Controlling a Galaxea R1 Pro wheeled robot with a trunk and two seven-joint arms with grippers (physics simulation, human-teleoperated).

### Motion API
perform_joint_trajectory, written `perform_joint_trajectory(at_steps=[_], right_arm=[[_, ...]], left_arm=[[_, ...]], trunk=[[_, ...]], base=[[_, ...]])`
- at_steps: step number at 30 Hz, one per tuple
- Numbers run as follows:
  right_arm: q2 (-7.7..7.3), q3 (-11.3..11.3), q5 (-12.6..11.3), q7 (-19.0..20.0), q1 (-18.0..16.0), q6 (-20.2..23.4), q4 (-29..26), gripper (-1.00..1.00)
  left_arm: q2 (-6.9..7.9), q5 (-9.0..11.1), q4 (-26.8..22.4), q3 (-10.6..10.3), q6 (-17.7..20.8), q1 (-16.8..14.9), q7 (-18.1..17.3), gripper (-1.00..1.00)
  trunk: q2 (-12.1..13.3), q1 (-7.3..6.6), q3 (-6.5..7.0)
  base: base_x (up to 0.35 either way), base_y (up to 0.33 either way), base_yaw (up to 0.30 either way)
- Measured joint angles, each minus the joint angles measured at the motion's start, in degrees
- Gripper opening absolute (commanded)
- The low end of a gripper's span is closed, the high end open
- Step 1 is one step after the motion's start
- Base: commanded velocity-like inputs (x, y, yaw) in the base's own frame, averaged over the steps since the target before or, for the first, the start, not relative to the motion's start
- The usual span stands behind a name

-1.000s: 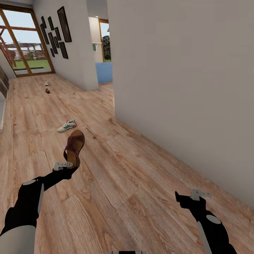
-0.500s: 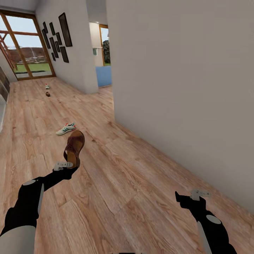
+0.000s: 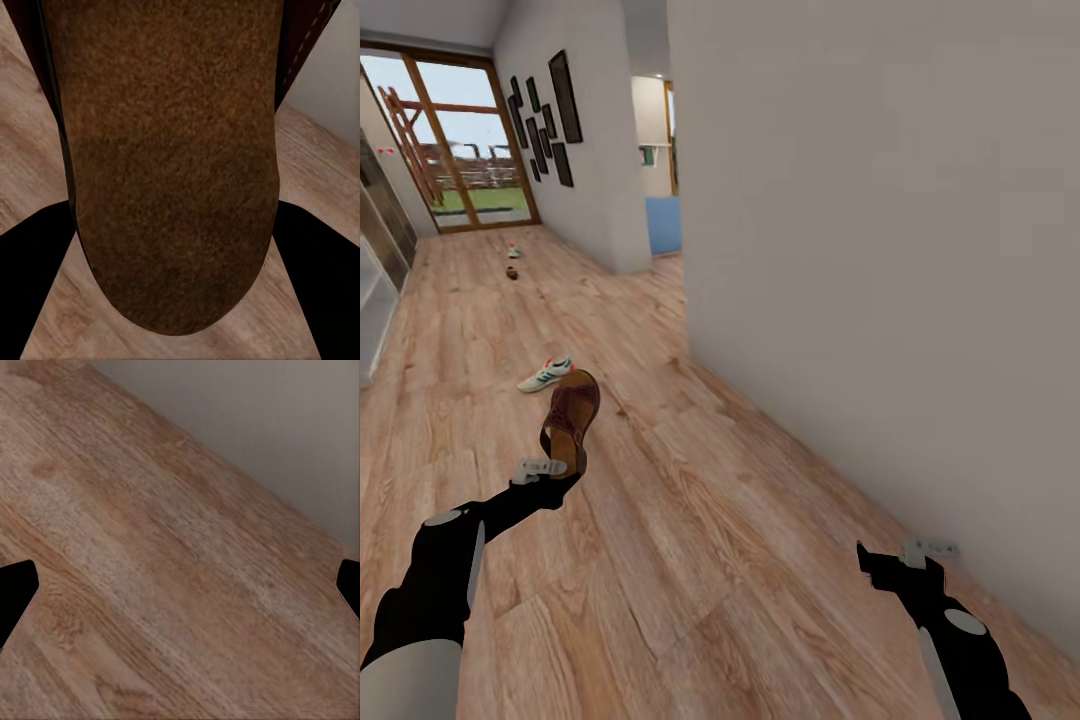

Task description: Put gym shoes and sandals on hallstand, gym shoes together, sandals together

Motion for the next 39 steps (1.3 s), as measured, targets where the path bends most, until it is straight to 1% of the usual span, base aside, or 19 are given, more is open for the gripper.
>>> perform_joint_trajectory(at_steps=[8, 9, 11, 12, 13, 15, 18, 27, 39], right_arm=[[0.0, 0.0, 0.0, 0.0, 0.0, 0.0, 0.0, 1.0], [0.0, 0.0, 0.0, 0.0, 0.0, 0.0, 0.0, 1.0], [0.0, 0.0, 0.0, 0.0, 0.0, 0.0, 0.0, 1.0], [0.0, 0.0, 0.0, 0.0, 0.0, 0.0, 0.0, 1.0], [0.0, 0.0, 0.0, 0.0, 0.0, 0.0, 0.0, 1.0], [0.0, 0.0, 0.0, 0.0, 0.0, 0.0, 0.0, 1.0], [0.0, 0.0, 0.0, 0.0, 0.0, 0.0, 0.0, 1.0], [0.0, 0.0, 0.0, 0.0, 0.0, 0.0, 0.1, 1.0], [0.0, 0.0, 0.0, 0.0, 0.0, 0.0, 0.1, 1.0]], left_arm=[[0.0, 0.1, 0.0, 0.3, 0.0, 0.0, 0.0, -1.0], [-0.01, 0.1, 0.0, 0.8, 0.0, 0.0, 0.0, -1.0], [-0.03, 0.0, 0.0, 2.9, 0.0, 0.0, 0.0, -1.0], [-0.04, 0.1, 0.0, 3.3, 0.0, 0.0, 0.0, -1.0], [-0.01, 0.0, 0.0, 4.2, 0.0, 0.0, 0.0, -1.0], [-0.03, 0.1, 0.0, 4.7, 0.0, 0.0, 0.0, -1.0], [-0.04, 0.1, 0.0, 5.0, 0.0, 0.0, -0.1, -1.0], [-0.05, 0.1, 0.0, 5.1, 0.1, 0.0, -0.1, -1.0], [-0.05, 0.1, 0.0, 5.1, 0.1, 0.0, -0.1, -1.0]], trunk=[[0.0, 0.0, 0.51], [0.0, 0.0, 0.58], [0.0, 0.0, 0.7], [0.0, 0.0, 0.77], [0.0, 0.0, 0.83], [0.0, 0.0, 0.96], [0.0, -0.01, 1.15], [0.0, -0.01, 1.72], [0.0, 0.0, 2.48]], base=[[0.273, -0.272, 0.232], [0.282, -0.269, 0.233], [0.29, -0.254, 0.233], [0.298, -0.237, 0.233], [0.302, -0.229, 0.233], [0.313, -0.211, 0.233], [0.338, -0.102, 0.233], [0.347, -0.006, 0.233], [0.302, 0.159, 0.233]])
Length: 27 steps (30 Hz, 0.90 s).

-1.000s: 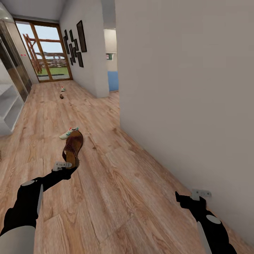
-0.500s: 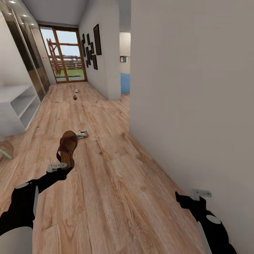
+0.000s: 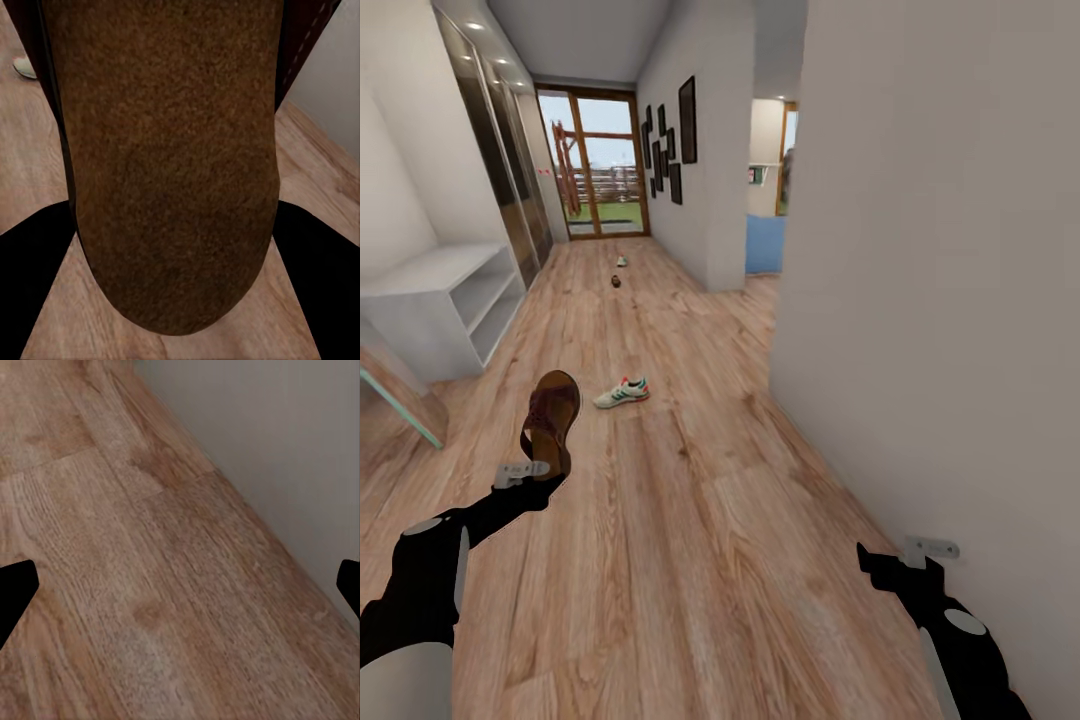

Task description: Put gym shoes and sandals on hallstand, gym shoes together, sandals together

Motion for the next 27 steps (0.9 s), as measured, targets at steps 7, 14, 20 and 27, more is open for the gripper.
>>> perform_joint_trajectory(at_steps=[7, 14, 20, 27], right_arm=[[0.0, 0.0, 0.0, 0.0, 0.0, 0.0, 0.0, 1.0], [0.0, 0.0, 0.0, 0.0, 0.0, 0.0, 0.0, 1.0], [0.0, 0.0, 0.0, 0.0, 0.0, 0.0, 0.0, 1.0], [-0.03, 0.0, 0.0, 0.0, 0.0, 0.1, -0.1, 1.0]], left_arm=[[-0.01, 0.0, 0.1, 0.0, 0.0, 0.0, 0.0, -1.0], [0.0, 0.0, 0.0, 0.0, 0.0, 0.0, 0.0, -1.0], [-0.02, 0.0, 0.0, 0.0, 0.0, 0.0, 0.0, -1.0], [-0.01, 0.0, 0.0, 0.0, 0.0, 0.0, 0.0, -1.0]], trunk=[[0.0, 0.0, 0.45], [0.0, -0.01, 0.89], [0.0, -0.01, 1.13], [0.0, 0.0, 1.15]], base=[[0.326, 0.089, 0.233], [0.344, 0.008, 0.232], [0.348, 0.001, 0.112], [0.349, 0.0, 0.008]])
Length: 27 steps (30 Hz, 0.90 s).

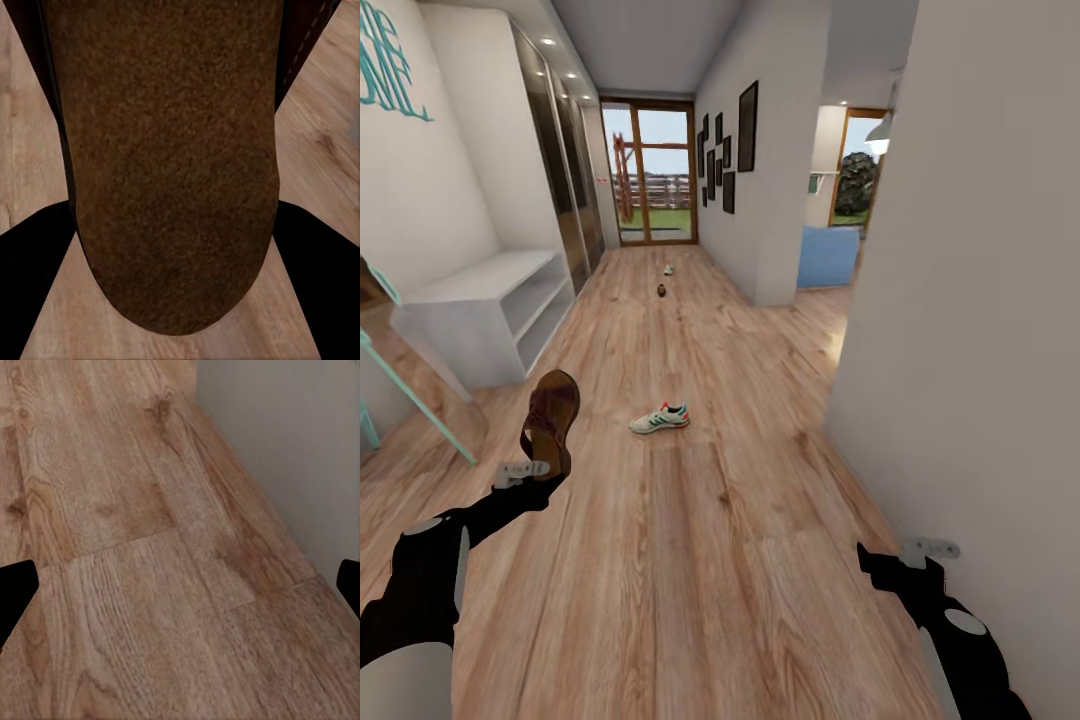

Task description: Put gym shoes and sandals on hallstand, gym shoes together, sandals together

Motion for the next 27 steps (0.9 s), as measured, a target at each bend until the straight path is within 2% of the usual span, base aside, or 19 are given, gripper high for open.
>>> perform_joint_trajectory(at_steps=[27], right_arm=[[-0.03, -0.1, 0.0, 0.2, 0.0, 0.0, 0.0, 1.0]], left_arm=[[-0.08, 0.1, 0.1, 0.0, 0.0, 0.0, 0.0, -1.0]], trunk=[[0.0, 0.0, 0.0]], base=[[0.35, 0.0, 0.011]])
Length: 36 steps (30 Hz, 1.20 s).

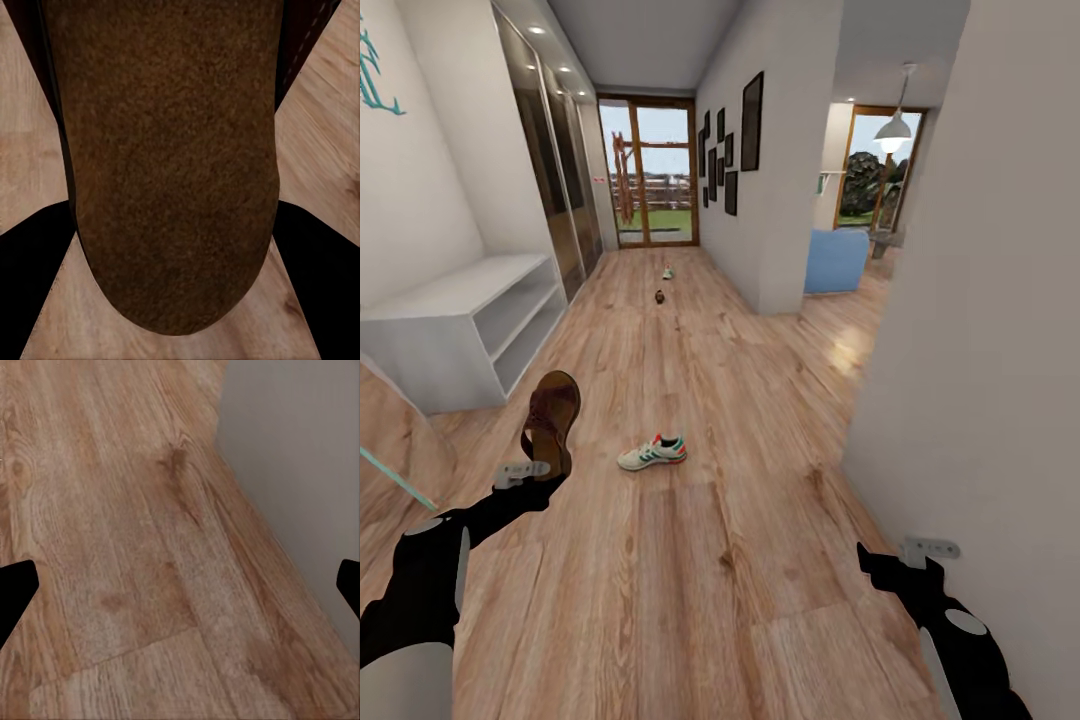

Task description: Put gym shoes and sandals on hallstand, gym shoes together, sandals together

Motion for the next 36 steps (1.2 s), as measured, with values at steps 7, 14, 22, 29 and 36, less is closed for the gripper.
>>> perform_joint_trajectory(at_steps=[7, 14, 22, 29, 36], right_arm=[[-0.02, 0.0, 0.0, -0.2, 0.0, 0.0, 0.0, 1.0], [0.0, 0.0, 0.0, -0.2, 0.0, 0.0, 0.0, 1.0], [0.0, 0.1, 0.0, -0.2, 0.0, 0.0, 0.0, 1.0], [0.02, 0.1, 0.0, -0.2, 0.0, 0.0, 0.0, 1.0], [-0.01, 0.1, 0.0, -0.2, 0.0, 0.0, 0.0, 1.0]], left_arm=[[0.01, 0.0, 0.0, 0.0, 0.0, 0.0, 0.0, -1.0], [0.01, 0.0, 0.0, 0.0, 0.0, 0.0, 0.0, -1.0], [0.01, 0.0, 0.0, 0.0, 0.0, 0.0, 0.0, -1.0], [0.01, 0.0, 0.0, 0.0, 0.0, 0.0, 0.0, -1.0], [0.01, 0.0, 0.0, 0.0, 0.0, 0.0, 0.0, -1.0]], trunk=[[0.0, 0.0, 0.0], [0.0, 0.0, 0.0], [0.0, 0.0, 0.0], [0.0, 0.0, 0.0], [0.0, 0.01, 0.0]], base=[[0.35, 0.0, 0.252], [0.35, -0.03, 0.291], [0.35, -0.092, 0.293], [0.349, -0.148, 0.293], [0.319, -0.227, 0.293]])
